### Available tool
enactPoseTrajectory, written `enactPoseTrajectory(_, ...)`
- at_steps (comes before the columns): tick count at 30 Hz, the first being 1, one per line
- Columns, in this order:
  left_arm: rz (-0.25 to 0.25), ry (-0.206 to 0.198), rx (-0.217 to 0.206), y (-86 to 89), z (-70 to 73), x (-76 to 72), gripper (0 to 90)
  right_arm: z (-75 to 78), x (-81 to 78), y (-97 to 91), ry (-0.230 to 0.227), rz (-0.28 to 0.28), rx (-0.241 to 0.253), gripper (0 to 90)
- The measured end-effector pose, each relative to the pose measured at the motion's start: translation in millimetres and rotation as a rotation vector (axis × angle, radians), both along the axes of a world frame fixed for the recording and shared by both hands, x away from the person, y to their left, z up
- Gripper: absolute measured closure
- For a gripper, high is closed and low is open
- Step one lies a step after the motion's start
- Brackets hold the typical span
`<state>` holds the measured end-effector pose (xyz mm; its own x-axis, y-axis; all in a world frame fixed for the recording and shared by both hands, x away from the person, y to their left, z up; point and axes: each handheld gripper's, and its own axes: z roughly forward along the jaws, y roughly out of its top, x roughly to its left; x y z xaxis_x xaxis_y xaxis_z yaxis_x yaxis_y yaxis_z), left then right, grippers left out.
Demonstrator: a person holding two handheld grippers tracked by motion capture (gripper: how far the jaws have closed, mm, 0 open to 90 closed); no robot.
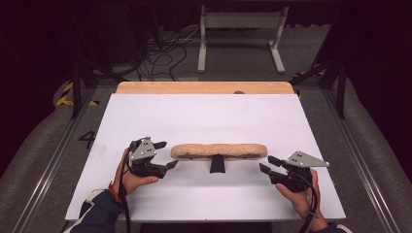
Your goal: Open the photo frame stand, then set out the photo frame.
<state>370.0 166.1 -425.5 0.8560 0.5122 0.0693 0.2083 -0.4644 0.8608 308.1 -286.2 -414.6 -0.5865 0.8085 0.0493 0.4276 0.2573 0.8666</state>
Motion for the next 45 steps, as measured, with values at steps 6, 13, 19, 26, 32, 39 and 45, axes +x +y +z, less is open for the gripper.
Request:
enactPoseTrajectory(6, -0.012, -0.006, -0.004, -2.9, 1.3, -0.8, 23.7, 2.3, 1.9, -7.6, -0.020, -0.019, 0.041, 51.1)
enactPoseTrajectory(13, -0.023, 0.004, -0.019, -7.3, 2.9, 2.5, 26.1, 5.7, 3.9, -8.9, -0.045, -0.056, 0.079, 50.6)
enactPoseTrajectory(19, -0.028, 0.000, -0.018, -15.1, 5.0, 6.7, 32.1, 4.4, 8.3, -8.2, -0.037, -0.074, 0.123, 55.7)
enactPoseTrajectory(26, -0.045, 0.028, -0.039, -20.0, 3.8, 16.8, 37.8, 10.0, 15.0, -3.6, 0.030, -0.139, 0.266, 59.6)
enactPoseTrajectory(32, -0.082, 0.024, -0.019, -28.2, 2.0, 17.2, 42.7, 8.4, 16.7, -1.0, 0.025, -0.131, 0.250, 58.8)
enactPoseTrajectory(39, -0.089, 0.018, -0.019, -24.9, 3.8, 14.9, 48.8, 10.1, 17.9, -2.0, 0.018, -0.117, 0.250, 57.9)
enactPoseTrajectory(45, -0.108, 0.006, 0.005, -24.2, 4.6, 11.6, 53.0, 9.3, 22.7, -1.9, 0.024, -0.116, 0.247, 62.5)
